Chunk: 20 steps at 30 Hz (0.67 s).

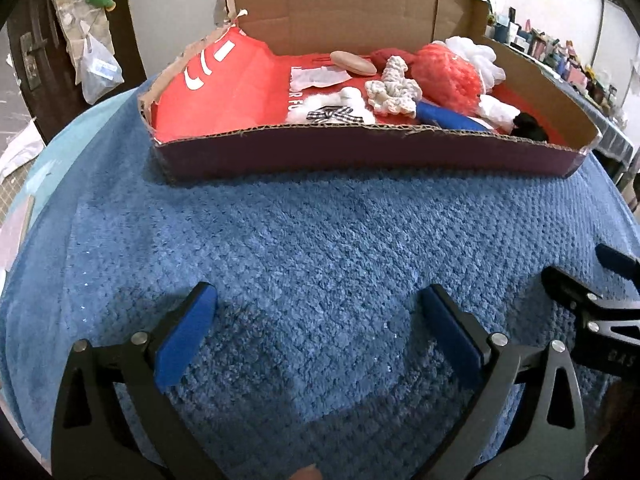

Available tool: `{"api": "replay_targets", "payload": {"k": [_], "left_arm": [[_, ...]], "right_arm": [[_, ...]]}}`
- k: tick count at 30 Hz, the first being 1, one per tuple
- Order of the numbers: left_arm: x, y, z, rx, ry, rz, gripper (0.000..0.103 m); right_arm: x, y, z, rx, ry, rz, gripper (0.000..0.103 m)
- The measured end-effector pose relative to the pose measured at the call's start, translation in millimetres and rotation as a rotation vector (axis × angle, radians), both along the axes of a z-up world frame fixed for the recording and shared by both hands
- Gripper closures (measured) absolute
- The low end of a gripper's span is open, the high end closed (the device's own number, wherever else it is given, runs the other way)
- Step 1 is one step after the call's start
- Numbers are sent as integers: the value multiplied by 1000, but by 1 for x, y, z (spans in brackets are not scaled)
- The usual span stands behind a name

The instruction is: Organize soft objects

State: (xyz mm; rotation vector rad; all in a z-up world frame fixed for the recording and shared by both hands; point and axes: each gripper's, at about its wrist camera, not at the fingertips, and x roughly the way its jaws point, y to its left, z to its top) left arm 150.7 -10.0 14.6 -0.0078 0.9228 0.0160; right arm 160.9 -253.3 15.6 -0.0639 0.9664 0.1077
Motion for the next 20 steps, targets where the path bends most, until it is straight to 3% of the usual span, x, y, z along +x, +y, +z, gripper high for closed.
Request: {"api": "replay_targets", "payload": {"k": [20], "left_arm": [[-2, 0, -2, 3, -13, 0, 0]], "right_arm": [[4, 3, -2, -8, 1, -10, 0]]}}
